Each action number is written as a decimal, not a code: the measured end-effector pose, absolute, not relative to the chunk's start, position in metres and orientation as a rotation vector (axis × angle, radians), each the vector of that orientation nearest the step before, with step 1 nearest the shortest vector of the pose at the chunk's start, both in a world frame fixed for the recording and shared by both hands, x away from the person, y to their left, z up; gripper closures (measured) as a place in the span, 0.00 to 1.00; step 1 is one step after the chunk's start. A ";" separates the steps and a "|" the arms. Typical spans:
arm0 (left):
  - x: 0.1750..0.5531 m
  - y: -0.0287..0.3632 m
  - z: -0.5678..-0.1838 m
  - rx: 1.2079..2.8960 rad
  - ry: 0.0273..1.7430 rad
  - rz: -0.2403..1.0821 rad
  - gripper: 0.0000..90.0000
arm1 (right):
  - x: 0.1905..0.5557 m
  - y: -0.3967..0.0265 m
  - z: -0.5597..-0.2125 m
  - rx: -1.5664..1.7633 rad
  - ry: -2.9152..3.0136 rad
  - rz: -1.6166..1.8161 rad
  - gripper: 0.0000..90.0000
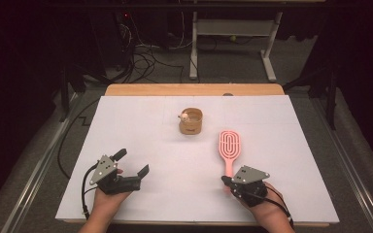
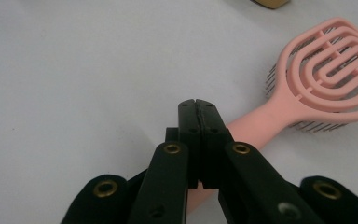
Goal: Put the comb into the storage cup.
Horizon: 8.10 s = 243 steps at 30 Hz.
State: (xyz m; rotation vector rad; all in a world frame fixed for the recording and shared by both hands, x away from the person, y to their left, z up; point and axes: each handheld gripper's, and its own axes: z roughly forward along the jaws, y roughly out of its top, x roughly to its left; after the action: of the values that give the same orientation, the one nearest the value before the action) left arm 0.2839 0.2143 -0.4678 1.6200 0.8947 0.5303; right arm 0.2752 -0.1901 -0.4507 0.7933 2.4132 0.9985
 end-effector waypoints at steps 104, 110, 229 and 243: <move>0.286 0.210 -0.468 1.716 0.871 0.519 0.00 | 0.322 -0.219 -0.438 1.239 2.202 1.016 0.00; 0.286 0.209 -0.469 1.712 0.859 0.518 0.00 | 0.328 -0.215 -0.437 1.234 2.259 0.964 0.00; 0.285 0.210 -0.467 1.685 0.836 0.494 0.00 | 0.416 -0.151 -0.443 1.335 2.503 0.629 0.22; 0.285 0.210 -0.467 1.684 0.834 0.495 0.00 | 0.413 -0.149 -0.442 1.248 2.519 0.622 0.23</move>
State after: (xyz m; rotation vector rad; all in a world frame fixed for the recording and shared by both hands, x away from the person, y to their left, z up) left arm 0.2851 0.2099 -0.4671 1.6842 0.8341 0.4955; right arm 0.4132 -0.1487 -0.4415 1.2485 2.5190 0.6216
